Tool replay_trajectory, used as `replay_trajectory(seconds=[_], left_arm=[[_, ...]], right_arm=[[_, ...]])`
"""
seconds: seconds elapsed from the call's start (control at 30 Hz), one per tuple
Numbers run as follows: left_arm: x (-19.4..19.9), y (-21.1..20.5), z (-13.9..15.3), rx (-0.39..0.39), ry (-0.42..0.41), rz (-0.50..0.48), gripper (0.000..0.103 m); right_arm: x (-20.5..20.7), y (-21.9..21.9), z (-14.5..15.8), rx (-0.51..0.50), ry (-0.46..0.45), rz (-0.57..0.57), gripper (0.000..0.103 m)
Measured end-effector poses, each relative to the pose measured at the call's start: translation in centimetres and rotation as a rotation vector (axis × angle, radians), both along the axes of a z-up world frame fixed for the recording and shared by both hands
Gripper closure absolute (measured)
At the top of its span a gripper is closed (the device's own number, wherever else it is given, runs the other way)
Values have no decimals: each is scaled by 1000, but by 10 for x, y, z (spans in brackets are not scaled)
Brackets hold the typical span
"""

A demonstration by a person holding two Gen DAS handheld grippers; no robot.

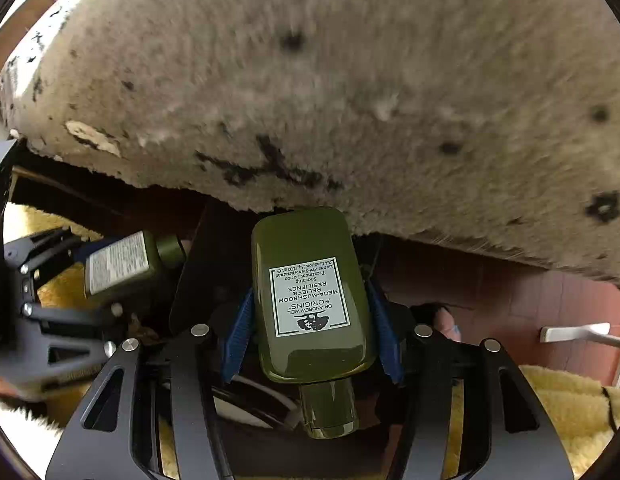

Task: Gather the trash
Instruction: 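Carry both green bottles down past the bed edge to the bin, then open both tools over the bin to drop the bottles, then grasp the blue wipe packet with the right tool while the left tool grasps the white tape roll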

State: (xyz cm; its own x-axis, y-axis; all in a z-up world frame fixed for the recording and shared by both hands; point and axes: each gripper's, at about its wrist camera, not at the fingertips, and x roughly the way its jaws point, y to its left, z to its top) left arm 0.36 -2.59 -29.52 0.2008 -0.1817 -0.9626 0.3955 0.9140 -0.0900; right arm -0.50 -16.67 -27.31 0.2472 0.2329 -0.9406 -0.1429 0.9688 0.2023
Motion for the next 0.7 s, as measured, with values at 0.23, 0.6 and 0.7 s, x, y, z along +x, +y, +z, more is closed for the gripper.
replay_trajectory(seconds=[0.23,0.6,0.7], left_arm=[[-3,2,-13,7,48,-6,48],[1,10,-14,-7,48,9,30],[3,9,-1,-19,31,13,27]], right_arm=[[5,5,-9,29,15,7,47],[11,-12,1,46,-12,-33,37],[11,-21,13,61,-61,-50,37]])
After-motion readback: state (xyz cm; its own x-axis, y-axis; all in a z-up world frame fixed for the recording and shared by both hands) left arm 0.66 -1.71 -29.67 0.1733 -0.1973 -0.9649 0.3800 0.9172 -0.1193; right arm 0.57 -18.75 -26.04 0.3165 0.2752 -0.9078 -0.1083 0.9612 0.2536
